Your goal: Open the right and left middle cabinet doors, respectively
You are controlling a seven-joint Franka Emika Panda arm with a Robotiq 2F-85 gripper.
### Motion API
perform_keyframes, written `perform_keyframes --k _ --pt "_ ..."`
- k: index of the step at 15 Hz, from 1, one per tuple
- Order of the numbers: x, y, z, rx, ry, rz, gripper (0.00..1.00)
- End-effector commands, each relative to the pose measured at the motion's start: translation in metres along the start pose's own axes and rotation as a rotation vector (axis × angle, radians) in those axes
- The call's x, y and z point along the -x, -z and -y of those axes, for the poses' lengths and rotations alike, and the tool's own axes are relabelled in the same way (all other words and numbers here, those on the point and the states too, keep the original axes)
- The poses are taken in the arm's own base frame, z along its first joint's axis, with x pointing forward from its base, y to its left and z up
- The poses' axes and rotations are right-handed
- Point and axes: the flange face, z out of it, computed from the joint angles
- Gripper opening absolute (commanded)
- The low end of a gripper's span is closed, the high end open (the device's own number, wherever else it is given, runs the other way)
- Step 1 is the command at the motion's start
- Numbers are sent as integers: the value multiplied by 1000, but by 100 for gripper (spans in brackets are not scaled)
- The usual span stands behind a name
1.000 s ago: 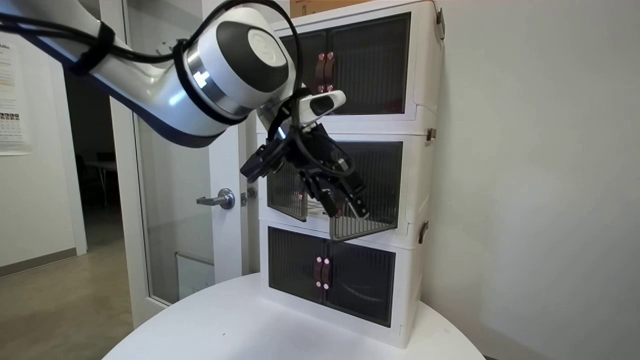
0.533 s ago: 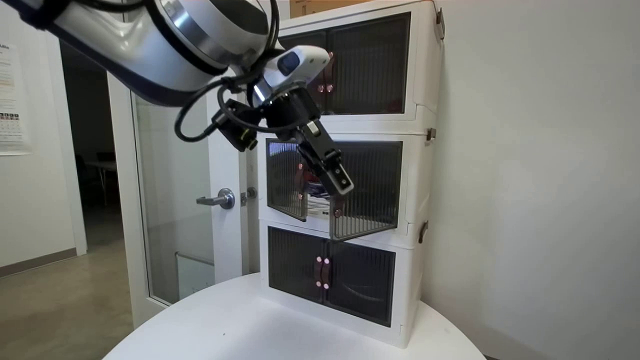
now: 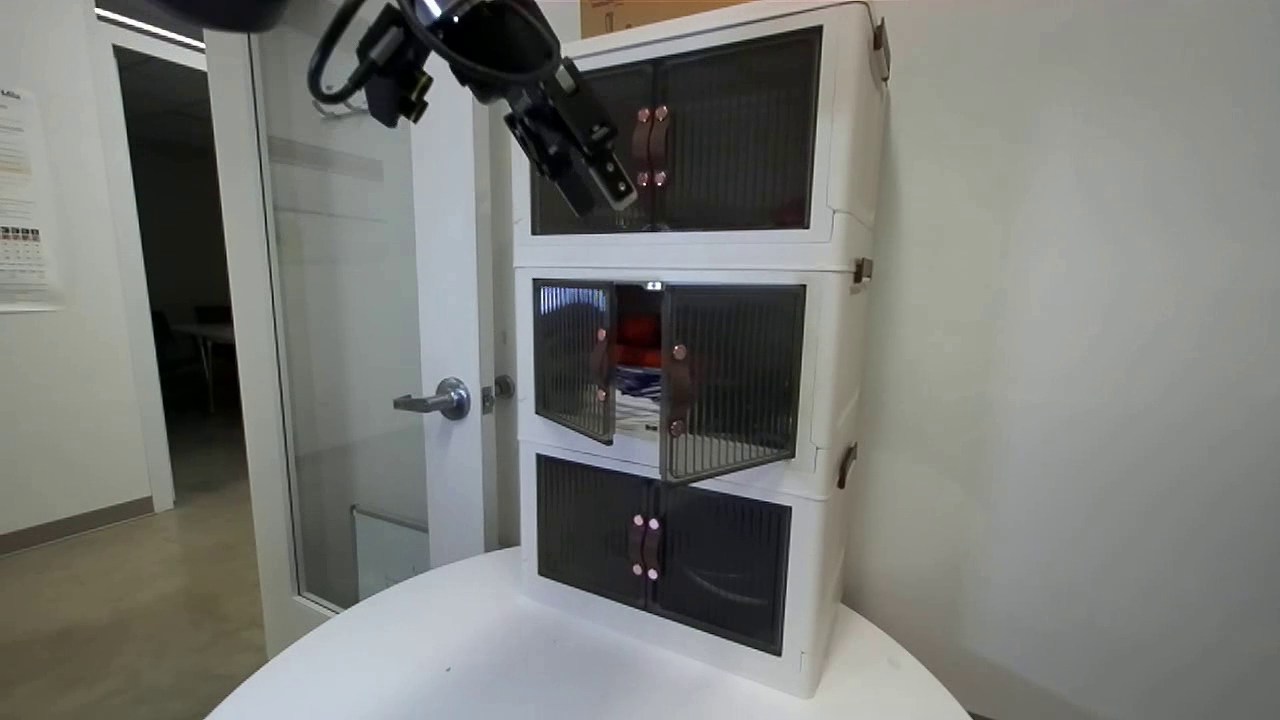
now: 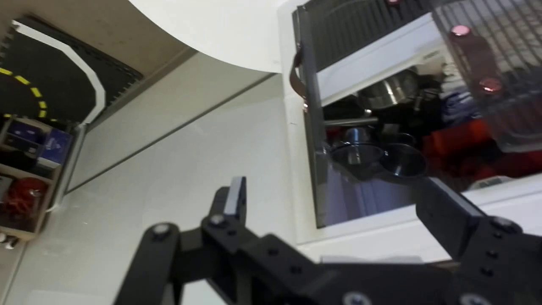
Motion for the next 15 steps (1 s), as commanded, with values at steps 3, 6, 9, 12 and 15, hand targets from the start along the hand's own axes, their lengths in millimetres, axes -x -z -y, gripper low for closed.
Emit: perform_keyframes --k 3,6,9,12,15 --pt "-32 18 -13 -148 17 62 100" --pt "-57 -13 -22 -148 33 136 100" --pt "-76 -46 -17 -125 71 219 100" --pt "-86 -73 -3 -81 92 270 100" --pt "-91 -93 11 -20 101 311 100"
